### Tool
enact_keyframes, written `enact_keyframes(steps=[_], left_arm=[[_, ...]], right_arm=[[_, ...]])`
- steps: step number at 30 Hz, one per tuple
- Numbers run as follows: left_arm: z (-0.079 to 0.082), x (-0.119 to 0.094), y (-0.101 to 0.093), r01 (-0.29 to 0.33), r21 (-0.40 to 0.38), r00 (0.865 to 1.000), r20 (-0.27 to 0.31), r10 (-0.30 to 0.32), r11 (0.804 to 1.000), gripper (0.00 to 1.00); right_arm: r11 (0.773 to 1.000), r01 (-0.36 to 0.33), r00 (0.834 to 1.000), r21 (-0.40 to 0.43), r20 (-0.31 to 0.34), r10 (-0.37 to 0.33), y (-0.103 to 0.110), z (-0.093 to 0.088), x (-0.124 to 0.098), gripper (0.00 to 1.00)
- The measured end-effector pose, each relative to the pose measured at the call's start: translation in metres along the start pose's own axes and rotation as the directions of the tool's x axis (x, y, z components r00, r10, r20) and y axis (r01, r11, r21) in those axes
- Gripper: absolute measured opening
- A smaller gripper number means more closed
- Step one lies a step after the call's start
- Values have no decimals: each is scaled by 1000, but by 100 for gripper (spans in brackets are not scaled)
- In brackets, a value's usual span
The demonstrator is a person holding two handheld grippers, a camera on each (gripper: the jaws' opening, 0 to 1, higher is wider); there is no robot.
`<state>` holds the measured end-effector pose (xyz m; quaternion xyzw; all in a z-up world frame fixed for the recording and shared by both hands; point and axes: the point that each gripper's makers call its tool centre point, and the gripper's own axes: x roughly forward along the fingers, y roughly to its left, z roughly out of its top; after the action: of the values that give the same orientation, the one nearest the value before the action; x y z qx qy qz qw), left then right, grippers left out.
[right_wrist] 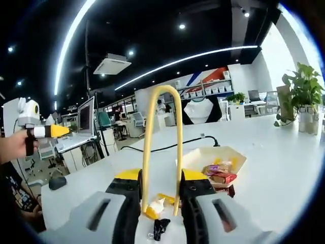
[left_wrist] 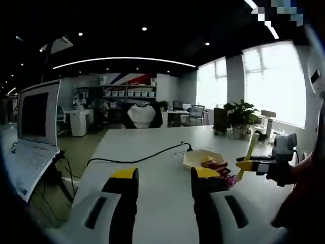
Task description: Place the target food into the container with the food tongs after gripping and lifting it, then release it inside without dropping or visibly crushing the food.
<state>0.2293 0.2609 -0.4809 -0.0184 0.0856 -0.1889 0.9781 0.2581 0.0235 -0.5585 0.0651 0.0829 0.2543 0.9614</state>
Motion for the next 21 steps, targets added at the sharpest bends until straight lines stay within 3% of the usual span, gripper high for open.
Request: enact_keyframes(steps=[2,9,21], left_arm=[[-4,-4,1,-11,8,1000,-10,11,1000,44],[0,-14,8,-32,60,999,-30,34,998,44],[3,-22,22,-75,73,996,-38,78,994,42]], right_arm=[[997,-31,1000,69,-3,31,5,-7,3,26],[999,-46,998,-21,-48,45,9,-33,14,26],[997,-72,993,-6,-92,71,11,-58,23,27]])
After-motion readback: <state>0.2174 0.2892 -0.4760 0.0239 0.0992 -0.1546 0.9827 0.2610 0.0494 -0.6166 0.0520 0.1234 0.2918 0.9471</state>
